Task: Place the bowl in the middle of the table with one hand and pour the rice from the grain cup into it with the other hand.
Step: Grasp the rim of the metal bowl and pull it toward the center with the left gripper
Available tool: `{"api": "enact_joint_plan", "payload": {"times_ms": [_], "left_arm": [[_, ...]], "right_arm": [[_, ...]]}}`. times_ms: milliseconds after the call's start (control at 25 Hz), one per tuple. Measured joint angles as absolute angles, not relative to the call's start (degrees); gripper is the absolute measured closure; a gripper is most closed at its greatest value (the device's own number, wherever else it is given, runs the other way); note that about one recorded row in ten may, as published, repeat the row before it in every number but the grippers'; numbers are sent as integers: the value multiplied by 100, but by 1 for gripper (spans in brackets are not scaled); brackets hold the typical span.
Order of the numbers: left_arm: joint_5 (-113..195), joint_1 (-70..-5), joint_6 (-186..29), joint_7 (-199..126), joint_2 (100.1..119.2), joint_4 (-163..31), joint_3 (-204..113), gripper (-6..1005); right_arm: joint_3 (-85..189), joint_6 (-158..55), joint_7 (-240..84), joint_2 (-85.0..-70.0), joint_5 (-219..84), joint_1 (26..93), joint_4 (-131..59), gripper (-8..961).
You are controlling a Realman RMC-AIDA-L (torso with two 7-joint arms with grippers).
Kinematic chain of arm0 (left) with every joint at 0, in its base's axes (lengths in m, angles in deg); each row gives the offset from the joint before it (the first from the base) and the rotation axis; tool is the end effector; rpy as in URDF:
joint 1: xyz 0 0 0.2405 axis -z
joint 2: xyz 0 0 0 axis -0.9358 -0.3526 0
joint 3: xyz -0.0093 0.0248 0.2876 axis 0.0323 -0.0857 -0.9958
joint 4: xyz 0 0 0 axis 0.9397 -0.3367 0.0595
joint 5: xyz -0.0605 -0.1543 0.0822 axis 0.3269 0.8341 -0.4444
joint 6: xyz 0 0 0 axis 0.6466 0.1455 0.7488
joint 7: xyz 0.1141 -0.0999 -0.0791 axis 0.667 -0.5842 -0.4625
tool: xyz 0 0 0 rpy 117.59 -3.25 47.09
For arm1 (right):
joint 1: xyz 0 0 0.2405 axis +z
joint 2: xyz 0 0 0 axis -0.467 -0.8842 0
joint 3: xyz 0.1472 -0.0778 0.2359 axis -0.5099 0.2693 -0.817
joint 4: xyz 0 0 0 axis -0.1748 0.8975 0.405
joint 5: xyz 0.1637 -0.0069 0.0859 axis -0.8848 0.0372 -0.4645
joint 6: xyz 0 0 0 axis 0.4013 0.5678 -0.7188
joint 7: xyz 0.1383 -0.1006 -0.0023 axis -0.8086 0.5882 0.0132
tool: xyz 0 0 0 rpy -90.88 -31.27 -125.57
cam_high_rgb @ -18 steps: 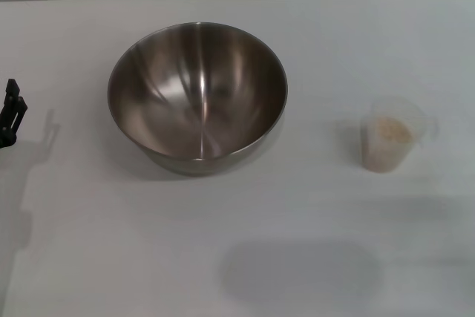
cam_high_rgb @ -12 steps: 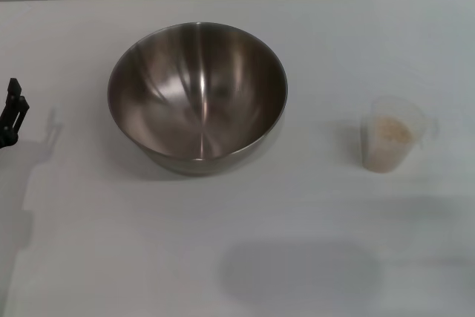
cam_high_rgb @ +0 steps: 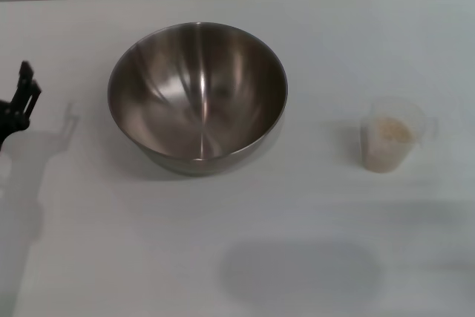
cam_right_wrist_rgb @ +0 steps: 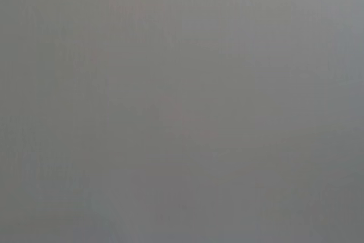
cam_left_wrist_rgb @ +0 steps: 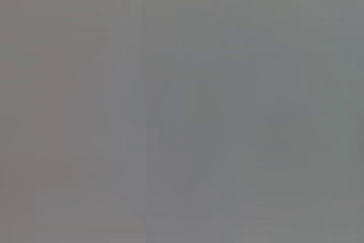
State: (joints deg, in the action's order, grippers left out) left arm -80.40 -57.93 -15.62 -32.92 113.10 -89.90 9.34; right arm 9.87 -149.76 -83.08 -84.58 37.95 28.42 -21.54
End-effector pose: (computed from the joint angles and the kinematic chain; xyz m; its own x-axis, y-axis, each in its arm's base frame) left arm -0.3445 0.2983 -0.0140 0.7423 -0.1044 0.6619 0.6594 -0.0624 -0.7492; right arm 0.3480 0.1808 0.0340 0.6326 0.4059 -0.6596 -0.7283 0.0222 -0.6849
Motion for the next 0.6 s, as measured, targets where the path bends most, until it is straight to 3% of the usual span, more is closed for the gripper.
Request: {"api": "enact_joint_plan", "payload": {"times_ms": [360, 600], "left_arm": [[-8497, -6140, -3882, -1698, 10953, -11609, 1431, 185], [-9063, -6806, -6257, -1416, 10924, -13933, 2440, 186]], "right_arm": [[923, -14961, -8307, -8457, 3774, 2804, -2189, 151], [925, -14945, -8307, -8450, 3770, 2817, -2193, 151]]}}
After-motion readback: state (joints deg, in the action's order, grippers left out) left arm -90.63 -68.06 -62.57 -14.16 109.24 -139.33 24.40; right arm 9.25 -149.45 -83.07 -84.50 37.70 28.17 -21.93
